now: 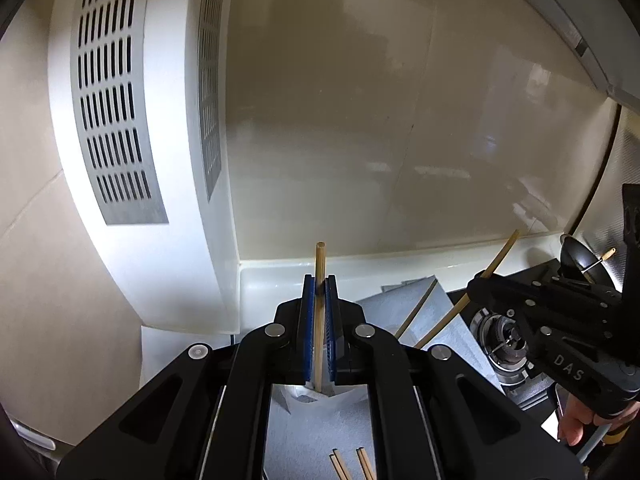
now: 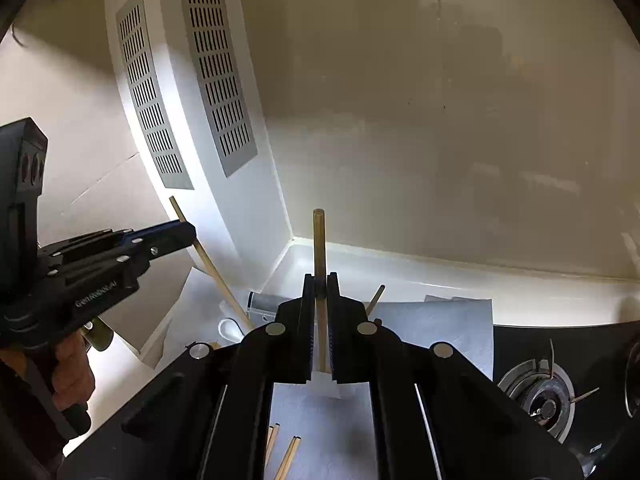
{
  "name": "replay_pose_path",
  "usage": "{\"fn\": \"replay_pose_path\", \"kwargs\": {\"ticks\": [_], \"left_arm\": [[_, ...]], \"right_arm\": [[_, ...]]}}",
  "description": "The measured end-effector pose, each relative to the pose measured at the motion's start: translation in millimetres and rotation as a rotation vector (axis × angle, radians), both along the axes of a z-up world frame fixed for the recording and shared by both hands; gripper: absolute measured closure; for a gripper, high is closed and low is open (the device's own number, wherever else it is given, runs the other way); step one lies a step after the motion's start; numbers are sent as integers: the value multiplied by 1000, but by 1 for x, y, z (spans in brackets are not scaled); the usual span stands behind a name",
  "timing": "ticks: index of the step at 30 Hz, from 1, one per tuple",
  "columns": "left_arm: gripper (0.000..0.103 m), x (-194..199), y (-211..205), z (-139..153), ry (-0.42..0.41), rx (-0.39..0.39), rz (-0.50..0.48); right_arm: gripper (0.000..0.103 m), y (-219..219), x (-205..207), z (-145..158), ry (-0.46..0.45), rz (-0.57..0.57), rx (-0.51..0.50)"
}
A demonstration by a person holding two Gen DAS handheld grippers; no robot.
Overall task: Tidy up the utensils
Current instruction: 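Lift both held chopsticks up over the clear container, then open both grippers to drop the chopsticks into the container, then move both grippers down toward the last chopsticks on the mat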
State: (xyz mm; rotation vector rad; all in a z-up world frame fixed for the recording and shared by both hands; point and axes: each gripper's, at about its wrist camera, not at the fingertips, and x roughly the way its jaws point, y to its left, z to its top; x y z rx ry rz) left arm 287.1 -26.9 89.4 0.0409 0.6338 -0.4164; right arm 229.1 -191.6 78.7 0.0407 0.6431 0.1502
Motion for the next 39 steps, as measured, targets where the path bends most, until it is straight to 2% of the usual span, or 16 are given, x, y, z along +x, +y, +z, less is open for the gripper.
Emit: {"fn": "replay_pose_path", "kwargs": {"ticks": [4, 6, 7, 8, 9, 10, 11, 16, 19, 21, 24, 29, 35, 39], "left_arm": [[98, 4, 0, -6, 20, 17, 10], [98, 7, 0, -9, 29, 25, 20], [89, 8, 2, -10, 41, 30, 26], [78, 10, 2, -12, 51, 37, 35], [47, 11, 4, -13, 52, 43, 51], [26, 10, 8, -13, 38, 40, 68], [22, 7, 11, -12, 21, 37, 91], [19, -2, 27, -10, 55, 30, 124], [18, -12, 32, -11, 70, 62, 156], [18, -21, 37, -14, 78, 73, 173], [18, -37, 41, -27, 116, 88, 175], [18, -58, 35, -62, 180, 156, 162], [18, -68, 40, -114, 330, 181, 169], [18, -76, 38, -142, 403, 203, 172]], "right_arm": [[97, 3, 2, -5, 17, 11, -2], [93, 3, 5, -9, 28, 12, 9], [87, 3, 4, -11, 34, 11, 10], [74, 2, 5, -14, 41, 12, 16], [68, 1, 4, -15, 39, 12, 26], [59, 1, 1, -14, 34, 10, 33], [56, 0, -1, -14, 30, 12, 36], [46, -3, -18, -4, -6, -10, 43], [39, -4, -37, 1, -36, -14, 46], [38, -2, -49, -3, -21, -4, 44], [37, -1, -59, -19, 37, 7, 54], [37, 2, -72, -67, 185, 6, 67], [37, 5, -75, -120, 342, -19, 83], [37, 11, -79, -140, 405, -10, 88]]}}
